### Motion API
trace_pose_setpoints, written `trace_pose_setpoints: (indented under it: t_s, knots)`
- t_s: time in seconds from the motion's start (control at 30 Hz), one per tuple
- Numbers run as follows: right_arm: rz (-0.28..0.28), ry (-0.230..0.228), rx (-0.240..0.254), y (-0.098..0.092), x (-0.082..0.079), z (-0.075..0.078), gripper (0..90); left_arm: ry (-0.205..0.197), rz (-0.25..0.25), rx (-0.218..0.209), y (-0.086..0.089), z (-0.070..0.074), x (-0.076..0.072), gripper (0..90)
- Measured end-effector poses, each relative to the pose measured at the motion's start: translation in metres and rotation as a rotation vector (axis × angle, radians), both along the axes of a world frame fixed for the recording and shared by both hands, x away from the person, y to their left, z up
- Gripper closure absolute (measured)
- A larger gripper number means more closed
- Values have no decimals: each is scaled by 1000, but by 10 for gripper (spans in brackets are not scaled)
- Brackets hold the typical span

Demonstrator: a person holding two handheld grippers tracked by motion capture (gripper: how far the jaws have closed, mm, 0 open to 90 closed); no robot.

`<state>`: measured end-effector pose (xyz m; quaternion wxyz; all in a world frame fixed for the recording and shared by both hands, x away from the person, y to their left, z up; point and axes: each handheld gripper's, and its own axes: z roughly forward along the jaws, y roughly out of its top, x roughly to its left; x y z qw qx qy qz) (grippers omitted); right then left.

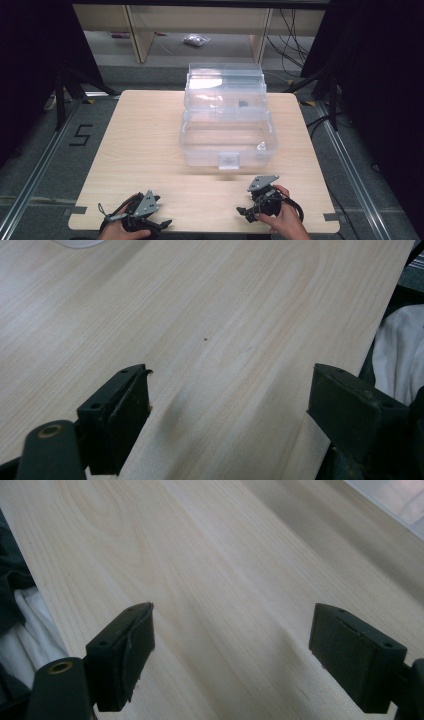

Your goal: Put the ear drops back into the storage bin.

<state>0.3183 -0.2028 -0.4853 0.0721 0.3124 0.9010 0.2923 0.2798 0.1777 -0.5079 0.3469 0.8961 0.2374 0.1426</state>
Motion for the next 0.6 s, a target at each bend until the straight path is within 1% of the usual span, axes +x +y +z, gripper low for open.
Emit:
trace_pose_setpoints:
  t_s: [0.03, 0.07, 0.1, 0.13, 0.17, 0.2, 0.27, 0.3, 0.33, 0.4, 0.43, 0.47, 0.5, 0.57, 0.6]
  knots:
    - [-15, 13, -4, 0, -1, 0, 190, 1, -1, 0, 0, 0, 0, 164]
    - [5, 2, -9, -1, 1, -1, 190, 0, 0, 0, 0, 0, 0, 164]
    - [-19, -8, 2, 0, -2, -2, 190, 5, 8, -4, 0, 0, -1, 164]
    - [-3, -26, 2, -1, -1, -3, 190, 0, 0, -2, 0, 0, 0, 164]
    - [26, -30, 7, -2, -1, -3, 189, 0, 0, 0, 0, 0, 0, 164]
    - [22, -31, 8, -2, -2, -3, 190, 0, 0, 0, 0, 0, 0, 164]
    - [-2, 8, 7, -2, -4, -1, 188, 0, -1, 0, 0, 0, 0, 164]
    - [-10, 11, 3, -2, -4, -1, 188, 0, -1, 0, 0, 0, 0, 164]
    - [-43, 17, -15, -2, -5, -2, 187, 0, -1, 0, 0, 0, 0, 164]
    - [-54, 13, -21, -2, -5, -2, 187, 0, 0, 0, 0, 0, 0, 164]
    - [-33, 1, -4, -2, -5, -4, 186, 1, -1, 0, 0, 0, 0, 164]
    - [20, -16, 13, -3, -3, -5, 186, 1, 0, 0, 0, 0, 0, 164]
    - [18, -22, 7, -3, -3, -5, 186, 0, -1, 0, 0, 0, 0, 164]
    - [-27, 17, 7, -2, -5, -4, 184, -1, -1, 0, 0, 0, 0, 164]
    - [-21, 10, 8, -2, -5, -4, 184, -1, -1, 1, 0, 0, 0, 164]
